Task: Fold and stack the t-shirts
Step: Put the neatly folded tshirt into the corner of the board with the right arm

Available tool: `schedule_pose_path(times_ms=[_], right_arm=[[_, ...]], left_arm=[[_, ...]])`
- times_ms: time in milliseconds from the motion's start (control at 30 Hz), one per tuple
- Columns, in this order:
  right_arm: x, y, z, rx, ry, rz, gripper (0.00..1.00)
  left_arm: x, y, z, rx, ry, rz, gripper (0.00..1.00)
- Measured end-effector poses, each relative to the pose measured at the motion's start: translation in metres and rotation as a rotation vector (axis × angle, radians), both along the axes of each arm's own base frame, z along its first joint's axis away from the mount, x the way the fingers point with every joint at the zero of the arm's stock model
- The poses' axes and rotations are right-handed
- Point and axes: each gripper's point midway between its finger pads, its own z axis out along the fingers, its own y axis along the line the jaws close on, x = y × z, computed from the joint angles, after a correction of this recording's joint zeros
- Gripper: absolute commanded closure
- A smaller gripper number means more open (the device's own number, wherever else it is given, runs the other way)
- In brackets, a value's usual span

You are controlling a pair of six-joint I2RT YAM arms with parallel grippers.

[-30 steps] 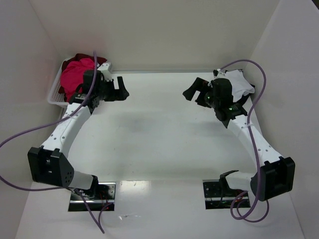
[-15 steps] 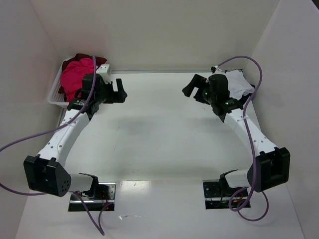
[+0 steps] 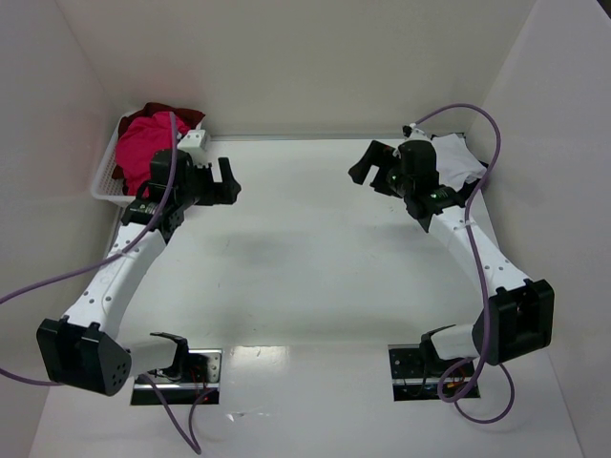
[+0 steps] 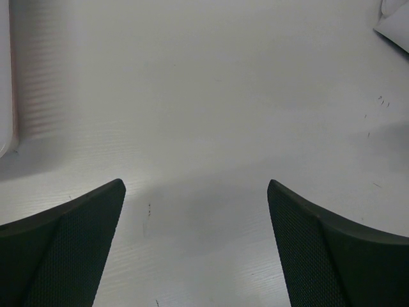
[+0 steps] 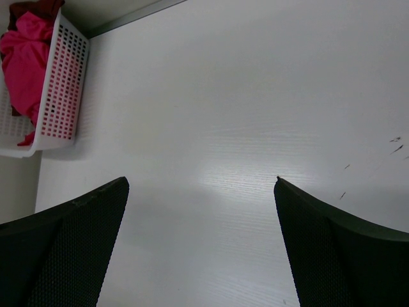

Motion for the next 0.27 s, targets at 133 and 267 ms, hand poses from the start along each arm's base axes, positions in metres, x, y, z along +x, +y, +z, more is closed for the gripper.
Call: schedule_pose_path(times_ms=[133, 267], right_arm=[[0.0002, -0.0007, -0.0002, -0.004, -0.001, -0.002, 0.00], [0.0006, -0.0017, 0.0000, -0.007, -0.002, -0.008, 0.00]], left_arm=[[-0.0008, -0.0004, 0.0005, 0.000, -0.003, -0.005, 0.00], [-0.0037, -0.0008, -0.0007, 0.009, -0.009, -0.019, 0.00]])
